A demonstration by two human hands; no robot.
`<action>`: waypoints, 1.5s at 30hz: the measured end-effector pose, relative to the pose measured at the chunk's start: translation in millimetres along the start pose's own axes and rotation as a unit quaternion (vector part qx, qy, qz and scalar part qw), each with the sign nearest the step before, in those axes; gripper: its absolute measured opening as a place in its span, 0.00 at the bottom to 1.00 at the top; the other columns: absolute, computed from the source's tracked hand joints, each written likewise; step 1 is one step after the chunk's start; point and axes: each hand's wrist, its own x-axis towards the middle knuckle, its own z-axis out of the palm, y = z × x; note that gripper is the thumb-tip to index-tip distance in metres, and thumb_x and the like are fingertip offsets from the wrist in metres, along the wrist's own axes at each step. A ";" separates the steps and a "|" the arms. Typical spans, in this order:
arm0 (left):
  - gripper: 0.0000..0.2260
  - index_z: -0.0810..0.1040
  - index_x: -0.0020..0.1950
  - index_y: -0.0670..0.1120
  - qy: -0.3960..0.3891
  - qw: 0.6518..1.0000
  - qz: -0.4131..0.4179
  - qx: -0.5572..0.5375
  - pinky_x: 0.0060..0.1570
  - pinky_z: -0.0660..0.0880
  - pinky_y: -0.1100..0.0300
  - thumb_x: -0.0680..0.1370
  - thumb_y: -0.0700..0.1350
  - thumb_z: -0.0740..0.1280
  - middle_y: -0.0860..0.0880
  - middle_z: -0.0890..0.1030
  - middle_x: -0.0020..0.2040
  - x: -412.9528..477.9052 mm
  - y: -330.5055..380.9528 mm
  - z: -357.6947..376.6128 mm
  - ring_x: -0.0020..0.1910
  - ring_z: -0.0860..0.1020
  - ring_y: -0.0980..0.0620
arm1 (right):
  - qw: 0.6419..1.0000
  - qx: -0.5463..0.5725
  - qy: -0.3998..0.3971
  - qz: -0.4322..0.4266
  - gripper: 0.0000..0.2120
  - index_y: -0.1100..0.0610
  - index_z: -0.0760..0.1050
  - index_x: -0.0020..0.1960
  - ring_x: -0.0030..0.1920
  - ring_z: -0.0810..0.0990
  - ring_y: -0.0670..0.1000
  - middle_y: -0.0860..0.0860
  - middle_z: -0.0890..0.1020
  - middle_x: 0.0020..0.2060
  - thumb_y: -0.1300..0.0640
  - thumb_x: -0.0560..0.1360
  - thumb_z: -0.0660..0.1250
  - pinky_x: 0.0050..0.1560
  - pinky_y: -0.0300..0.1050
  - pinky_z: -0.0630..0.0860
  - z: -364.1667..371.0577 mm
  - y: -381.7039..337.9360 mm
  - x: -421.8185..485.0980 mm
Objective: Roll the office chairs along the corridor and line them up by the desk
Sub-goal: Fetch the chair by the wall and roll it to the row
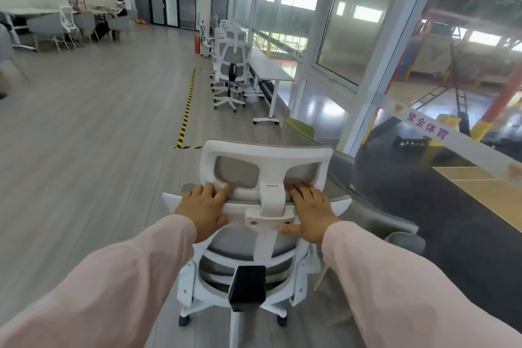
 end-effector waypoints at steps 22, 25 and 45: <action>0.28 0.49 0.74 0.55 0.001 1.000 0.013 -0.003 0.65 0.63 0.49 0.77 0.59 0.56 0.46 0.69 0.62 410.4 -212.5 39.7 0.61 0.67 0.44 | 0.999 0.028 -0.012 0.028 0.48 0.50 0.43 0.77 0.76 0.43 0.52 0.48 0.49 0.76 0.34 0.70 0.65 0.75 0.52 0.41 -4.3 46.3 453.8; 0.29 0.48 0.74 0.55 -0.012 1.000 -0.007 0.005 0.66 0.63 0.49 0.77 0.59 0.56 0.45 0.68 0.62 468.9 -237.8 43.9 0.61 0.67 0.44 | 0.999 0.034 -0.007 0.011 0.47 0.50 0.44 0.77 0.76 0.44 0.53 0.48 0.49 0.76 0.33 0.70 0.65 0.74 0.51 0.41 -4.5 58.7 521.8; 0.31 0.46 0.76 0.54 -0.033 0.997 -0.067 0.035 0.66 0.62 0.50 0.77 0.59 0.57 0.45 0.67 0.63 852.9 -431.5 77.0 0.62 0.66 0.43 | 0.997 0.064 -0.015 -0.035 0.47 0.50 0.45 0.77 0.76 0.43 0.51 0.48 0.49 0.76 0.33 0.69 0.65 0.74 0.53 0.43 -1.8 116.2 973.2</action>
